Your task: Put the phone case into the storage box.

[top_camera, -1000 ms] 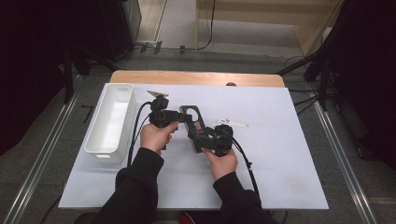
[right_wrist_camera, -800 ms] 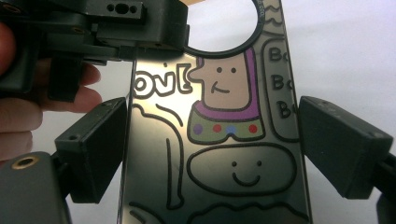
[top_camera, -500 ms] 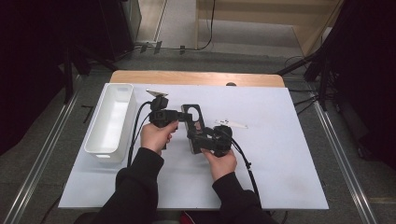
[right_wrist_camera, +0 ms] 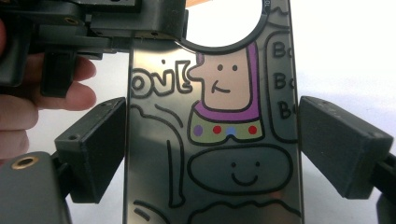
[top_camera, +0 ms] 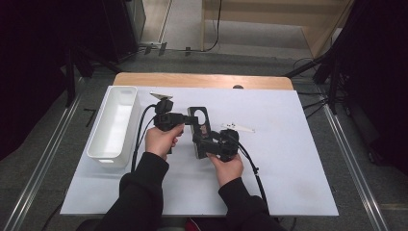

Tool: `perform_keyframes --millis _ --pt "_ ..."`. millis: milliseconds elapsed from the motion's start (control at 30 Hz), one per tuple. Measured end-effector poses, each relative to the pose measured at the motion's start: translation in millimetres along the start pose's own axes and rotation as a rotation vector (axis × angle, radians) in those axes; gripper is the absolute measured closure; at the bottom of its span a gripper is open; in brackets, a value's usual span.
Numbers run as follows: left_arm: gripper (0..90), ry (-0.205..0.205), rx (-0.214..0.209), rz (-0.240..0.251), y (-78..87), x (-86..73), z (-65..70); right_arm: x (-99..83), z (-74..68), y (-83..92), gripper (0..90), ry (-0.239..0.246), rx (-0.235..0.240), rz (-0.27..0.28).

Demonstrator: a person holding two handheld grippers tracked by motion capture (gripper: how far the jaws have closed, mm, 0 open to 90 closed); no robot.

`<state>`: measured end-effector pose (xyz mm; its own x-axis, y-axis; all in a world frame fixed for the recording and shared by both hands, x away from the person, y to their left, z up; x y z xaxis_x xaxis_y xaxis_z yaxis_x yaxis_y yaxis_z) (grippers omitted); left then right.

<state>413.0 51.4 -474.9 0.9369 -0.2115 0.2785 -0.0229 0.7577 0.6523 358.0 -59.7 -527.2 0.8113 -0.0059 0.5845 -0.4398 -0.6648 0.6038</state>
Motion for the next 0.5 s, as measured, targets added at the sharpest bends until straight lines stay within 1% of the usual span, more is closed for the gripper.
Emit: perform_keyframes --millis 133,300,500 --pt "78.5 0.002 -0.007 0.004 1.0 0.2 0.9 0.0 -0.7 -0.6 10.7 -0.003 0.008 0.0" --pt "79.0 0.003 -0.025 0.004 1.5 0.4 1.6 0.5 -1.0 -0.1 10.6 0.004 0.007 0.006" --pt "79.4 -0.014 -0.034 0.0 1.5 0.1 3.5 0.4 -0.9 1.1 10.5 0.012 0.002 0.006"
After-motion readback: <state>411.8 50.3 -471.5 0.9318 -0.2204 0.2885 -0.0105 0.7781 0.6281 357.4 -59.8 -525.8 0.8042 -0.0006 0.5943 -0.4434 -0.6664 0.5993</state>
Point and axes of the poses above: each handheld gripper's, and its own axes: y roughly backward along the jaws, x roughly out of its top, z roughly to its right, the point moved 7 cm from there along -y, roughly forward along the jaws, and after that the axes turned 15 degrees about -z, right-handed, at the moved point
